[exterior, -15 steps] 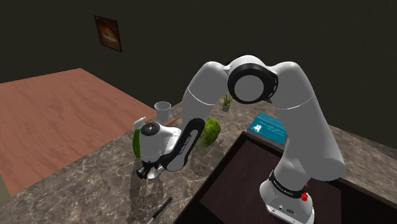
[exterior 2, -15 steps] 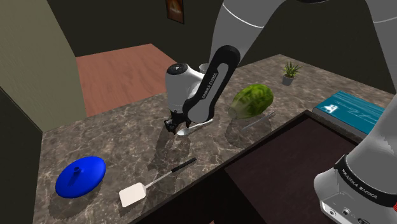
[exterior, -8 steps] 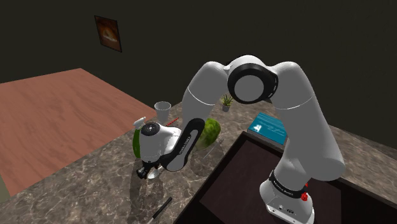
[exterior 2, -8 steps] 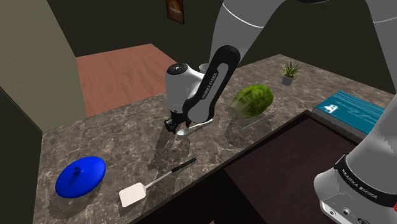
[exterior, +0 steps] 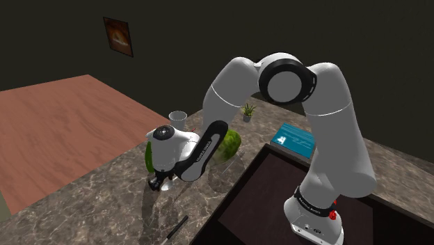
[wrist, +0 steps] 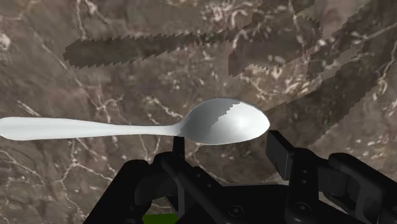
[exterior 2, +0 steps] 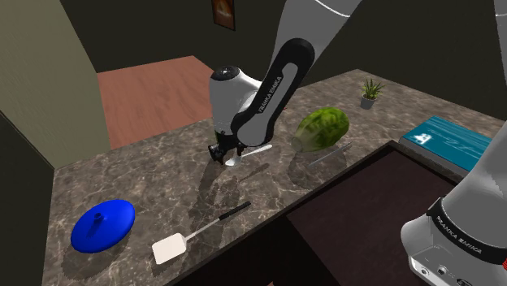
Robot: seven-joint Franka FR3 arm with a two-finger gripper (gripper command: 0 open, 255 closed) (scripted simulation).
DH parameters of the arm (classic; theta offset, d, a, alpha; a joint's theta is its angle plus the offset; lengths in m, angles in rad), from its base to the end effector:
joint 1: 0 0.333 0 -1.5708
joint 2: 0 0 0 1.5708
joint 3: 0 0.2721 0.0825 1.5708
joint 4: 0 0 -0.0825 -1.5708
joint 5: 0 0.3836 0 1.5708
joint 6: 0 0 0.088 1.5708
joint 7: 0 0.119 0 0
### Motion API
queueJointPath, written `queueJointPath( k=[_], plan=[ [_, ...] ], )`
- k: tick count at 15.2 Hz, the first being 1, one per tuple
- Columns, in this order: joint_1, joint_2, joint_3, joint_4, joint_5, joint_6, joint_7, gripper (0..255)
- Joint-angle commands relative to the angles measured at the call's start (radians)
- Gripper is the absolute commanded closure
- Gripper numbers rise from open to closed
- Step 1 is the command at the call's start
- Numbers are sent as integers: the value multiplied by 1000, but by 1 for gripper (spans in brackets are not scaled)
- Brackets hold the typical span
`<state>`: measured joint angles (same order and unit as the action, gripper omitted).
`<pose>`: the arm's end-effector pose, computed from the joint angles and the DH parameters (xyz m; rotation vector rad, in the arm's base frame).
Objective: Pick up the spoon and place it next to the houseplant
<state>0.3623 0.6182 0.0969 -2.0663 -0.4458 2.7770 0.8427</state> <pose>0.4967 0.2688 0.0896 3.0962 0.0079 0.2427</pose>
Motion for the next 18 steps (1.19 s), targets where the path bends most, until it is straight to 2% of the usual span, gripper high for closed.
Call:
queueJointPath(
  k=[1, 18],
  plan=[
    [-8, -23, 10, -7, 9, -17, -10, 255],
    [-67, -221, 91, -46, 103, -175, -98, 255]
  ],
)
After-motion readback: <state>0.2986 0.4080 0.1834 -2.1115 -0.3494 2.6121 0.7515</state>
